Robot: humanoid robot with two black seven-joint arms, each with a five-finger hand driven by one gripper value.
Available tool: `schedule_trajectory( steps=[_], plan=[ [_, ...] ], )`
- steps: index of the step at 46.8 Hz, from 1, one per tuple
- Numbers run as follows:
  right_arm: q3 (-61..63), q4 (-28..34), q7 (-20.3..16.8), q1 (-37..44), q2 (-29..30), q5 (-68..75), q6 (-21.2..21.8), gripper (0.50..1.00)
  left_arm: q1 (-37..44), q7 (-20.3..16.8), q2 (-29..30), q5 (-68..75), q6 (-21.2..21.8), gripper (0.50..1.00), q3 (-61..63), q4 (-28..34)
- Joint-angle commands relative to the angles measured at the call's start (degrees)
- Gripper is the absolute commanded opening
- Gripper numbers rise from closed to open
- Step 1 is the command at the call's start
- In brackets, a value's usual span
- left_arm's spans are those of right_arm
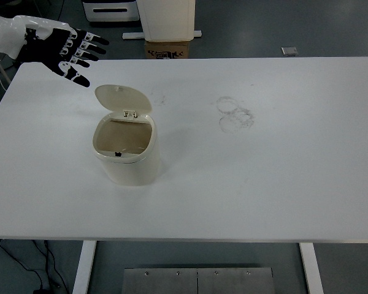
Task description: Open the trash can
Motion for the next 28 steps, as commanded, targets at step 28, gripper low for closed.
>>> schedule_trajectory(
  steps=[28],
  plan=[
    [0.00, 0.00, -0.01, 0.00, 0.00, -0.03, 0.00, 0.991, 16.90, -3.57, 0.06, -13.19, 11.79, 1.000, -11.07, 15.36]
  ],
)
